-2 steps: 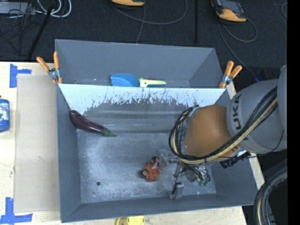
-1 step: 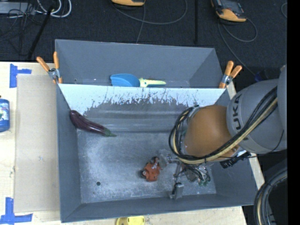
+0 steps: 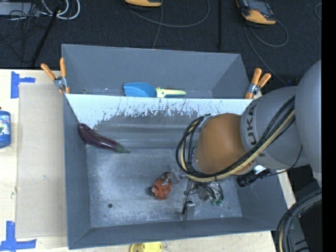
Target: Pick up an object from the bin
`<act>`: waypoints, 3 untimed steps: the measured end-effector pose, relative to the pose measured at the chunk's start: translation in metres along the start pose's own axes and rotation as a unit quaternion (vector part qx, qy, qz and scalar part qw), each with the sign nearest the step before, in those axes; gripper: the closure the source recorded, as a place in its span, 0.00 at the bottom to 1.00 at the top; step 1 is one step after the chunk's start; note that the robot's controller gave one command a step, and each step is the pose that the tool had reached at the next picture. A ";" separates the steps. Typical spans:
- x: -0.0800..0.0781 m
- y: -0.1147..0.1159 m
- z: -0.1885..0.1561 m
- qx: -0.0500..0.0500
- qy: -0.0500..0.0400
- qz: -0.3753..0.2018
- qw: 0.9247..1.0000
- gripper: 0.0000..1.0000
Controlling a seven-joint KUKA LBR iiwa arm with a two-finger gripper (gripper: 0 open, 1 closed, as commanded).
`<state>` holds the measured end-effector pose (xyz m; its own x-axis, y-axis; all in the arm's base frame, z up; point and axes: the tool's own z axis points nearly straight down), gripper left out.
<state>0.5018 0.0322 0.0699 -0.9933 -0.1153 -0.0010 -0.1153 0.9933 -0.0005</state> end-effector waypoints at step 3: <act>-0.081 0.036 -0.034 -0.001 0.000 -0.008 1.000 0.00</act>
Offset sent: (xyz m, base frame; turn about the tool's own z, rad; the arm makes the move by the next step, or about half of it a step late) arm 0.0556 0.0486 0.0266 -0.1038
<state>0.5782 0.0775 0.1042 -0.9915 -0.1303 -0.0009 -0.1303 0.9915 0.0011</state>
